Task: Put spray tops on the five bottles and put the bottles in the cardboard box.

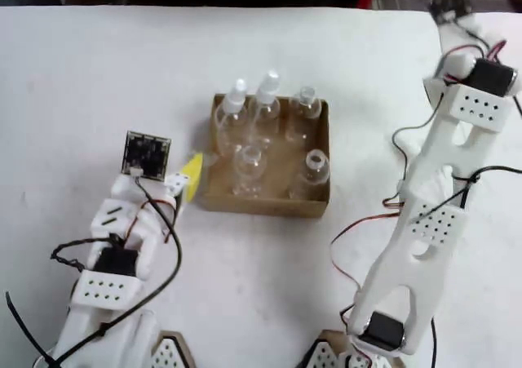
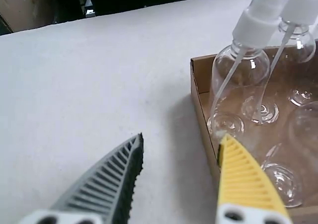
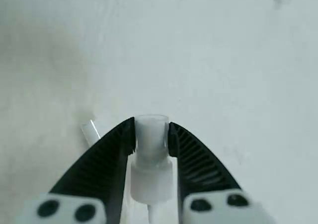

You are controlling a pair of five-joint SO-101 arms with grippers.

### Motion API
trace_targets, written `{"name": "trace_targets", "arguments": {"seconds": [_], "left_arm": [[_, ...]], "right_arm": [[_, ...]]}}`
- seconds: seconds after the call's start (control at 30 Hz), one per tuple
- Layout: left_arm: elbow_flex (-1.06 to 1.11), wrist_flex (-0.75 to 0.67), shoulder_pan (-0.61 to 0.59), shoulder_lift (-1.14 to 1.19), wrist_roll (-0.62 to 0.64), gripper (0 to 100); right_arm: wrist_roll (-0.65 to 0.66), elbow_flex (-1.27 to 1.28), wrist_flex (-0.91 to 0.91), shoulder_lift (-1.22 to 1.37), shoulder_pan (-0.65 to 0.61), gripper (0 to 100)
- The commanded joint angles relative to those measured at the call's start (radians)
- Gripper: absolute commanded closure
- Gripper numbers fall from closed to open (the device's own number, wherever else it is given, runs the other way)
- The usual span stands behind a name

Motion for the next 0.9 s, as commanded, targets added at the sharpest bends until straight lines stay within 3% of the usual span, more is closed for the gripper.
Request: {"name": "trace_targets", "arguments": {"seconds": [0.0, 0.2, 0.57, 0.7, 0.87], "left_arm": [[-0.009, -0.028, 0.004, -0.019, -0.011, 77], [-0.009, -0.028, 0.004, -0.019, -0.011, 77], [-0.009, -0.028, 0.004, -0.019, -0.011, 77], [-0.009, -0.029, 0.004, -0.019, -0.011, 77], [-0.009, -0.029, 0.004, -0.019, -0.011, 77]], "right_arm": [[-0.164, -0.055, 0.041, -0.174, -0.048, 98.3], [-0.437, -0.058, 0.042, -0.318, -0.071, 98.3], [-0.462, -0.038, 0.054, -0.476, -0.099, 98.3], [-0.482, 0.126, 0.054, -0.621, -0.107, 98.3], [-0.577, 0.568, 0.048, -0.894, -0.165, 98.4]]}}
